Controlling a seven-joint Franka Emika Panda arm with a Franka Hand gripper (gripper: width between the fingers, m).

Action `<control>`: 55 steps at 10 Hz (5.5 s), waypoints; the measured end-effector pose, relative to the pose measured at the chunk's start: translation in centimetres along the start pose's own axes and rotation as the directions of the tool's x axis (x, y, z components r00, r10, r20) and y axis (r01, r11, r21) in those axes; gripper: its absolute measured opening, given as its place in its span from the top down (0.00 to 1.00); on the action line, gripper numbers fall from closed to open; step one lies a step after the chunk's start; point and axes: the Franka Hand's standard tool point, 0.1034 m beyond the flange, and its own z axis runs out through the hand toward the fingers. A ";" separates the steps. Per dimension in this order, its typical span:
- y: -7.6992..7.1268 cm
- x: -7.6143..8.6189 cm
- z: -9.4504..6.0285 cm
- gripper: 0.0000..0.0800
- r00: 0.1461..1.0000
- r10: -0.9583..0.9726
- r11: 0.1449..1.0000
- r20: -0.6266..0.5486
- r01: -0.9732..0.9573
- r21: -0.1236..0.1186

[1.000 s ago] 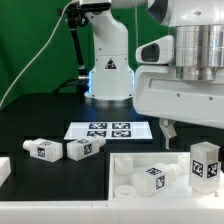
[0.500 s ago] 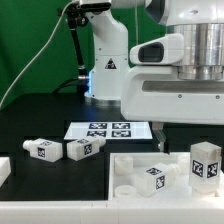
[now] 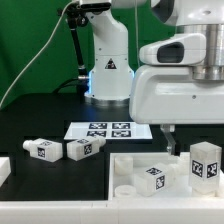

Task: Assemble one leg

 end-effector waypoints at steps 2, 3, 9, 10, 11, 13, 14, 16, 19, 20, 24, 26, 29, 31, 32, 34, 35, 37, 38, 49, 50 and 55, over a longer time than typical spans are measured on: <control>-0.1 -0.1 0.1 0.19 0.991 -0.136 0.991 0.000 0.136 -0.005; 0.0 -0.2 0.3 0.19 0.985 -0.170 0.985 -0.003 0.170 -0.006; -0.6 -0.9 1.3 0.36 0.975 -0.220 0.975 0.011 0.220 -0.010; -0.6 -0.9 1.3 0.54 0.979 -0.205 0.979 0.012 0.205 -0.010; -0.6 -0.9 1.3 0.64 0.983 -0.185 0.983 0.012 0.186 -0.010; -0.6 -0.9 1.3 0.64 0.989 -0.147 0.989 0.012 0.147 -0.008; -0.6 -0.9 1.3 0.64 0.999 -0.048 0.999 0.011 0.048 -0.009; -0.7 -0.9 1.3 0.64 0.990 0.140 0.990 0.011 -0.140 -0.003; -0.3 -1.0 1.5 0.64 0.807 0.590 0.807 0.018 -0.591 0.003; -0.1 -0.9 1.6 0.64 0.722 0.692 0.721 0.005 -0.692 0.017; 0.2 -1.0 1.7 0.64 0.302 0.953 0.302 0.015 -0.953 -0.017; 0.3 -1.1 1.7 0.64 0.256 0.966 0.257 0.019 -0.966 -0.019; 0.4 -1.2 1.8 0.36 0.362 0.932 0.362 0.019 -0.932 -0.019; -0.3 -1.2 1.9 0.20 0.508 0.861 0.508 0.011 -0.861 0.004; -0.4 -1.4 2.0 0.19 0.606 0.795 0.606 0.010 -0.795 0.008; -0.3 -1.4 2.1 0.19 0.693 0.721 0.693 0.009 -0.721 0.007; -0.2 -1.4 2.1 0.19 0.752 0.659 0.752 0.008 -0.659 0.008; -0.2 -1.4 2.0 0.19 0.850 0.527 0.850 0.009 -0.527 0.009; -0.4 -1.2 1.6 0.19 0.887 0.461 0.887 0.006 -0.461 0.013; -0.6 -0.7 0.8 0.65 1.000 0.003 1.000 -0.021 -0.003 0.002; -0.6 -0.7 0.8 0.65 1.000 0.004 1.000 -0.021 -0.004 0.002; 0.1 -0.6 1.0 0.65 0.815 0.578 0.816 -0.025 -0.578 0.026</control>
Offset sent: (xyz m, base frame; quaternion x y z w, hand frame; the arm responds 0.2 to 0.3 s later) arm -0.0142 0.0019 -0.0083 0.0041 0.0074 -0.1877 0.9822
